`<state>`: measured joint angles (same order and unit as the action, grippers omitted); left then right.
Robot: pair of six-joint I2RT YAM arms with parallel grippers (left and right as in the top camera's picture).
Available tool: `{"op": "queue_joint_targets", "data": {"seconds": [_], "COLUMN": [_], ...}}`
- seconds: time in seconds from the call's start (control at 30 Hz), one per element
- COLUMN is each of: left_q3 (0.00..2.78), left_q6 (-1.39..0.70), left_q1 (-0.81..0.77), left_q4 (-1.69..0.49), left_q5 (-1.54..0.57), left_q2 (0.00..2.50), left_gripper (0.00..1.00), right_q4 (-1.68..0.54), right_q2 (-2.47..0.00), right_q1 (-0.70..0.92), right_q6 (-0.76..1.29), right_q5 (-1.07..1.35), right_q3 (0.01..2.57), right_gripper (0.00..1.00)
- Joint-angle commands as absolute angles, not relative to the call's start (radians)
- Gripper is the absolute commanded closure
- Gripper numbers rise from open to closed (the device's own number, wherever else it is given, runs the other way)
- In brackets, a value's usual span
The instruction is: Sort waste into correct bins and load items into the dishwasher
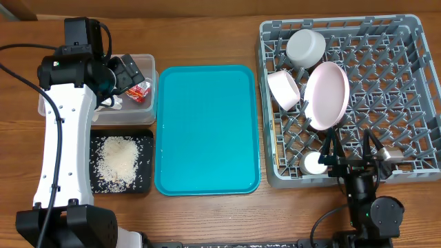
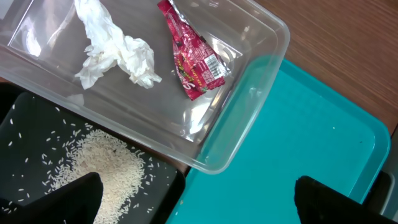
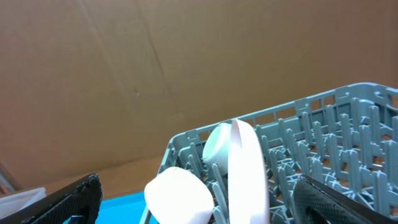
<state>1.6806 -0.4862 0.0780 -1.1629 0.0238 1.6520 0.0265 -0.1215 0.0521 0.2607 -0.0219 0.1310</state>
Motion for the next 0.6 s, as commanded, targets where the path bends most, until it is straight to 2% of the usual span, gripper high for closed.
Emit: {"op": "queue_joint_targets", "data": {"seconds": [0.0,0.57], "left_q3": [1.689,1.689], "left_q6": [-0.464,-0.464], "left_q1": [0.072,0.072], "left_q4": [-1.163,-1.163], "left_q5": [0.033,0.033], "left_q2": [1.647,1.647], "left_gripper": [0.00,0.00], "right_q4": [0.033,-0.014], "right_q2": [-0.073,-0.002], "right_q1": [0.036,-0.015], "right_q6": [0.266,0.253], "right_q5": [-0.011,0.045], "right_q3": [0.092,0.007], "right_gripper": [0.00,0.00]}}
